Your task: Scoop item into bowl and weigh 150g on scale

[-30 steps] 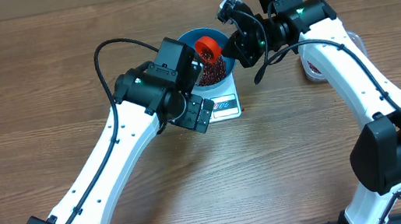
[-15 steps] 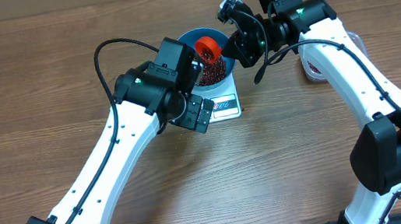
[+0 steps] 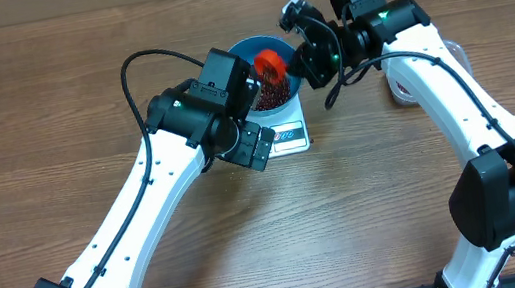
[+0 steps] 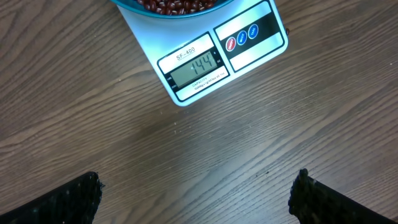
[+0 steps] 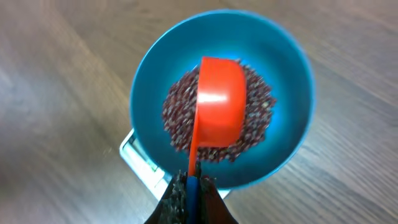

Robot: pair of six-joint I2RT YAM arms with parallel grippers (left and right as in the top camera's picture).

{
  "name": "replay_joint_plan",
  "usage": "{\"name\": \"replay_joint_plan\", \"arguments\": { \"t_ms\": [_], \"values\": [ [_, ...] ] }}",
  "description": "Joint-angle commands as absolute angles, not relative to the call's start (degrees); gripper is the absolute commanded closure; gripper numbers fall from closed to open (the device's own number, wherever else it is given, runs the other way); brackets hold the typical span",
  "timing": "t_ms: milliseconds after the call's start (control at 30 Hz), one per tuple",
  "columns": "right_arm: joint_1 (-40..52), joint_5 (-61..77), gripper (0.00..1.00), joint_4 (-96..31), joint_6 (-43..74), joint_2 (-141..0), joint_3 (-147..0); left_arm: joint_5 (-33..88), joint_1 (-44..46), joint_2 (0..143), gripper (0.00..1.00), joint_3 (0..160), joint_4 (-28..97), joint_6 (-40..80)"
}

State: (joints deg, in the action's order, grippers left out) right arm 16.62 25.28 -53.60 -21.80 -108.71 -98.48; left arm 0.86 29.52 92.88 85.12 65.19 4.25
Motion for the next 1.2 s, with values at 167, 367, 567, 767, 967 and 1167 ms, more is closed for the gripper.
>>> {"name": "replay_joint_plan", "arguments": {
  "t_ms": [167, 367, 567, 767, 967, 1167],
  "values": [
    [16.78, 23.81, 0.96, -52.75, -17.78, -108.66, -99.85, 0.69, 29.63, 92.25, 0.0, 85.65, 65.34, 3.38],
    [16.78, 24.03, 0.96, -52.58, -17.76, -108.66, -99.85, 0.69, 29.63, 92.25, 0.0, 85.65, 65.34, 3.38],
    [16.82, 24.25, 0.96, -52.99, -17.76, -108.66, -99.85, 0.67, 29.63, 92.25, 0.0, 85.65, 65.34, 3.38],
    [16.82, 24.25, 0.96, -52.95, -17.74, -108.66, -99.85, 0.67, 29.63, 92.25, 0.0, 85.65, 65.34, 3.38],
    [17.37, 29.65, 0.96, -57.04, -28.64, -108.66, -99.85, 0.67, 29.63, 92.25, 0.0, 85.65, 65.34, 3.38],
    [17.58, 24.03, 0.96, -53.78, -20.78, -108.68, -99.83, 0.67, 29.63, 92.25, 0.0, 85.65, 65.34, 3.38]
  ]
}}
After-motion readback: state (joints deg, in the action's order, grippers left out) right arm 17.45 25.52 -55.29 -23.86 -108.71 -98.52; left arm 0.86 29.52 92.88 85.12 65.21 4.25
